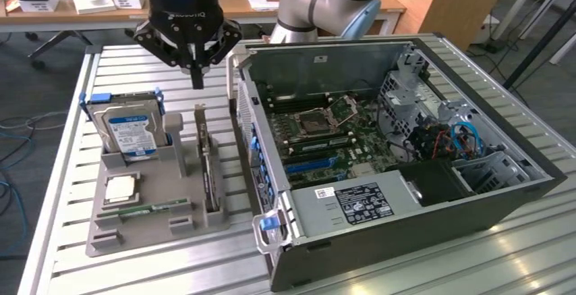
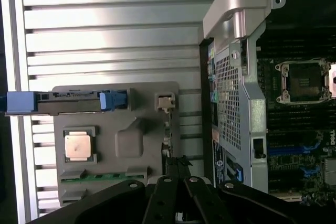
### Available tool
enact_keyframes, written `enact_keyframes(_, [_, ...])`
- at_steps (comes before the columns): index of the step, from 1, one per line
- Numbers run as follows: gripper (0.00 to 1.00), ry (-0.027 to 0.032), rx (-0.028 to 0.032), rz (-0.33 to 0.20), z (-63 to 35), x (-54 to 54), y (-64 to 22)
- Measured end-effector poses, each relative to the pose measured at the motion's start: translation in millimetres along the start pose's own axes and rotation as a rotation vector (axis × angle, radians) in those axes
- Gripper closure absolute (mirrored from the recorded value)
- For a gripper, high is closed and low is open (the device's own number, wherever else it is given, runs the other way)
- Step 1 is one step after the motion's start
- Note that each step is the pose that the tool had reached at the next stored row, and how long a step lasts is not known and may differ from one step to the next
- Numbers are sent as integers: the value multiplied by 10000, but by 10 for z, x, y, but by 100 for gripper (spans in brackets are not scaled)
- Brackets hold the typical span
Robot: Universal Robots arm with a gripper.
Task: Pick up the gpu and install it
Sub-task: 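Reach for the gpu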
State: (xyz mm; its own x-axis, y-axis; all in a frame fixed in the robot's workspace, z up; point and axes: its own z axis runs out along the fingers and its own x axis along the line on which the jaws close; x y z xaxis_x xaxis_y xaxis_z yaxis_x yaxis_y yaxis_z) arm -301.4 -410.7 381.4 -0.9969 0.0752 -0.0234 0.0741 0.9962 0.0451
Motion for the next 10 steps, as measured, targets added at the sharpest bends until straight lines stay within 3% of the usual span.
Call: enact_keyframes(10, [90, -1, 7, 0, -9, 1, -194])
